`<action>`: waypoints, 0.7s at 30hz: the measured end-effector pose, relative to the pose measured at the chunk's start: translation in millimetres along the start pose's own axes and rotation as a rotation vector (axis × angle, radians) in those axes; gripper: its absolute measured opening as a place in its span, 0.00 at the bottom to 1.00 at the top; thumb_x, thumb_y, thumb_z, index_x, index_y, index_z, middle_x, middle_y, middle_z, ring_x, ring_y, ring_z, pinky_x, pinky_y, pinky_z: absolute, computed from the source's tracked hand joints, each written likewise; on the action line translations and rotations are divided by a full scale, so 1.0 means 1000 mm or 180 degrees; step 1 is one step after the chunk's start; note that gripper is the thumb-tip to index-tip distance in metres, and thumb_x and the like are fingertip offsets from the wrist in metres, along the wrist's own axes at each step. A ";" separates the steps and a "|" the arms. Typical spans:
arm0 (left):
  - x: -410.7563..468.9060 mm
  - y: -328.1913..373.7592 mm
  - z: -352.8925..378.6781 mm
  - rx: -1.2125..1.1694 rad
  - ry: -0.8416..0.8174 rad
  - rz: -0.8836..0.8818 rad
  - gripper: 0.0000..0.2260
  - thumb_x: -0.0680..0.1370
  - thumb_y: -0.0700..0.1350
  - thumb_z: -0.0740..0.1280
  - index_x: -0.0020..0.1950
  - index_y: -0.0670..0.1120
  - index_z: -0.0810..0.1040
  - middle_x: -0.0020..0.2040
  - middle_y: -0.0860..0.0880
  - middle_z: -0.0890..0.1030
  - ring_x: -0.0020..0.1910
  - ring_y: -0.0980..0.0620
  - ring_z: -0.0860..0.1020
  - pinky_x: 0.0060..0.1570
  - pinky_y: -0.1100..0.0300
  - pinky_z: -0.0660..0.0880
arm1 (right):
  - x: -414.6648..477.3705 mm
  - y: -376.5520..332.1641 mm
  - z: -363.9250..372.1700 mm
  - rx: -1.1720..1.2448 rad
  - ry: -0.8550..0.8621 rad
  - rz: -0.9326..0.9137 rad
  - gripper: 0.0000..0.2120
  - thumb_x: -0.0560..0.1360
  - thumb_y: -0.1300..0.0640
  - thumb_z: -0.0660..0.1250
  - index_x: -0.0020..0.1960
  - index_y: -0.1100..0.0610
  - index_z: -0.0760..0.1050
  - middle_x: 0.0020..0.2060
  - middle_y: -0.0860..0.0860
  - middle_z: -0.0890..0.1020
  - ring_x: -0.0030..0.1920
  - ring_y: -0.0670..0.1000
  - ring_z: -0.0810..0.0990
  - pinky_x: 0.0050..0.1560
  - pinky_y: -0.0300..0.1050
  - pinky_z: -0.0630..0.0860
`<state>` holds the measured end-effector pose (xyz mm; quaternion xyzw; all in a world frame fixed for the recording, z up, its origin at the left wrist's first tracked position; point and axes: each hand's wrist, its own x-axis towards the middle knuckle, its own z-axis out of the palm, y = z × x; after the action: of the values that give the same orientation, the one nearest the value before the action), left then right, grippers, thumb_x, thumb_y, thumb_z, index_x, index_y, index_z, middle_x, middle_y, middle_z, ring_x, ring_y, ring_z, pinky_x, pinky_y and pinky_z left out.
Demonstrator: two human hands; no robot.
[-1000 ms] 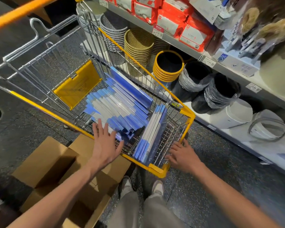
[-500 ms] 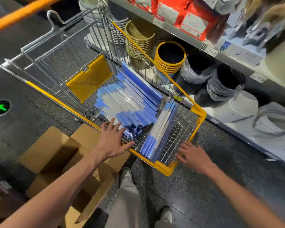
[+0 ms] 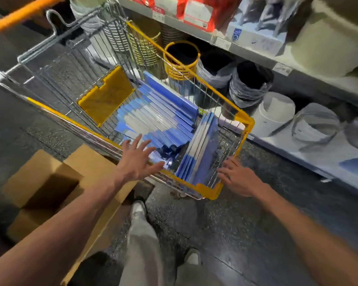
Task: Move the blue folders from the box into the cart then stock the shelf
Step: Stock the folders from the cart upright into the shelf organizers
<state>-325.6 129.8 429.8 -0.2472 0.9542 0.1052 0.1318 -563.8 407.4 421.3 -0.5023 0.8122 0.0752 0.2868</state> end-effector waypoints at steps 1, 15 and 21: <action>0.001 0.021 0.004 -0.0002 0.0006 -0.0035 0.41 0.71 0.78 0.42 0.76 0.59 0.69 0.81 0.50 0.60 0.82 0.45 0.47 0.73 0.36 0.41 | -0.008 0.016 0.004 0.0012 0.0020 0.0037 0.22 0.85 0.42 0.47 0.70 0.49 0.70 0.73 0.50 0.63 0.78 0.48 0.47 0.70 0.58 0.69; -0.020 0.241 0.037 0.0066 -0.0393 0.0089 0.28 0.80 0.69 0.46 0.78 0.63 0.63 0.83 0.49 0.47 0.81 0.41 0.41 0.74 0.35 0.40 | -0.147 0.138 0.077 -0.0113 -0.0056 0.0648 0.23 0.85 0.43 0.46 0.74 0.50 0.67 0.80 0.52 0.53 0.80 0.55 0.36 0.71 0.60 0.67; -0.069 0.304 0.059 0.0237 -0.0446 0.0438 0.28 0.81 0.69 0.45 0.76 0.61 0.68 0.83 0.47 0.50 0.81 0.40 0.44 0.75 0.35 0.44 | -0.238 0.141 0.144 -0.0287 -0.0025 0.0924 0.19 0.86 0.52 0.52 0.75 0.51 0.66 0.80 0.57 0.52 0.79 0.61 0.36 0.68 0.66 0.69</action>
<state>-407.8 436.7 436.5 -0.1680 0.9606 0.0956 0.1998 -550.0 718.3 408.2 -0.3917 0.8710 0.1543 0.2533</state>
